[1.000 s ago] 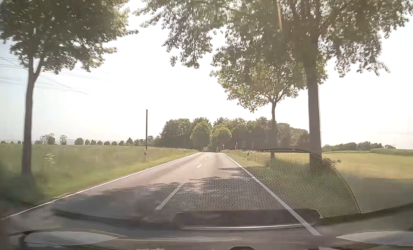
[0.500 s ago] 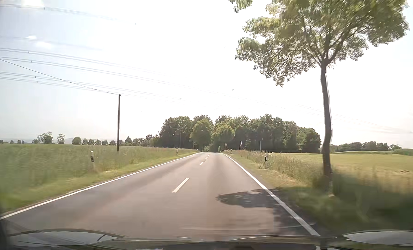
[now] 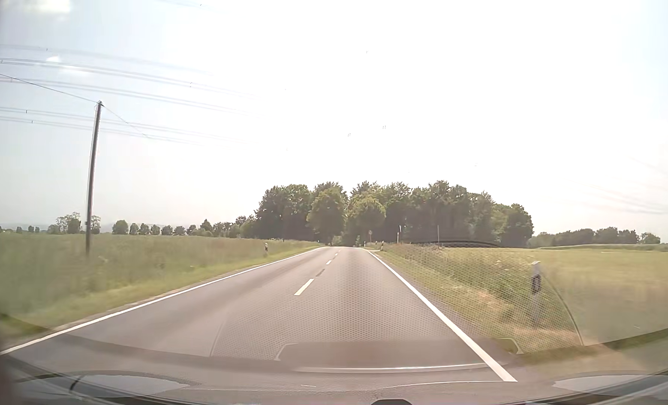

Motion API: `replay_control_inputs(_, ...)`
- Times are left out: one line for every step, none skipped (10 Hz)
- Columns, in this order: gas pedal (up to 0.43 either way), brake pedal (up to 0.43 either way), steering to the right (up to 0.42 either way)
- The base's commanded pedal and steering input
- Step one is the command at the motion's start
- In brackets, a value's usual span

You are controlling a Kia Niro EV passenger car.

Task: Follow the waypoints while adhering to traffic rules and regulations

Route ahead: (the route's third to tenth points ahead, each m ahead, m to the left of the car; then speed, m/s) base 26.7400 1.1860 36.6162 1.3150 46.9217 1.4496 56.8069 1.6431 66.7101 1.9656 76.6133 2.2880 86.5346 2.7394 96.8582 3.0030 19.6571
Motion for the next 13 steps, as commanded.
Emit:
replay_control_inputs(0.22,0.0,-0.003)
replay_control_inputs(0.22,0.0,-0.003)
replay_control_inputs(0.22,0.0,-0.003)
replay_control_inputs(0.22,0.0,-0.003)
replay_control_inputs(0.22,0.0,-0.003)
replay_control_inputs(0.22,0.0,-0.003)
replay_control_inputs(0.22,0.0,-0.003)
replay_control_inputs(0.22,0.0,-0.002)
replay_control_inputs(0.22,0.0,-0.003)
replay_control_inputs(0.22,0.0,-0.002)
replay_control_inputs(0.209,0.0,-0.001)
replay_control_inputs(0.209,0.0,0.001)
replay_control_inputs(0.209,0.0,0.003)
